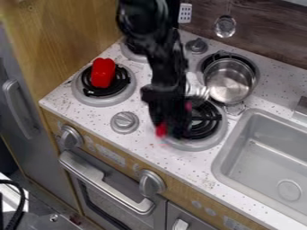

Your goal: Moved the red spatula to the center of the stove.

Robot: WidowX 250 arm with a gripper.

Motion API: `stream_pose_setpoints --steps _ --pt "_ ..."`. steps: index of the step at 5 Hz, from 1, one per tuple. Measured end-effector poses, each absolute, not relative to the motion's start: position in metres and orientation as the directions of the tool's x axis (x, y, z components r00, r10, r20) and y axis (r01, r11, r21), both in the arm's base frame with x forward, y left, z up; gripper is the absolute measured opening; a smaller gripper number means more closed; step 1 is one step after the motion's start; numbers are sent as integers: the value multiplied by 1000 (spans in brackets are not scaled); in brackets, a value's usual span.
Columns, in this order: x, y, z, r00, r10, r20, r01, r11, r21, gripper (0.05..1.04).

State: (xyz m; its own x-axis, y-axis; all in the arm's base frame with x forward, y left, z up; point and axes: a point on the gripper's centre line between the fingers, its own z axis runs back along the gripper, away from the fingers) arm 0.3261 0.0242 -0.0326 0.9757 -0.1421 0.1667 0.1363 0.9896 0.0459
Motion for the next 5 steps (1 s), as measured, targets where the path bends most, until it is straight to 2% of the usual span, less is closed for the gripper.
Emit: stream_pose_setpoints --steps 1,2,3,4,5 --pt "342 40 -11 970 -35 241 22 998 57 401" --pt "354 73 -1 964 71 256 -90 994 63 401" --pt "357 94 -8 976 74 206 -98 989 108 401" --pt "362 106 -13 970 102 221 -131 984 121 401" --pt "360 121 -32 967 153 205 -180 977 117 401"
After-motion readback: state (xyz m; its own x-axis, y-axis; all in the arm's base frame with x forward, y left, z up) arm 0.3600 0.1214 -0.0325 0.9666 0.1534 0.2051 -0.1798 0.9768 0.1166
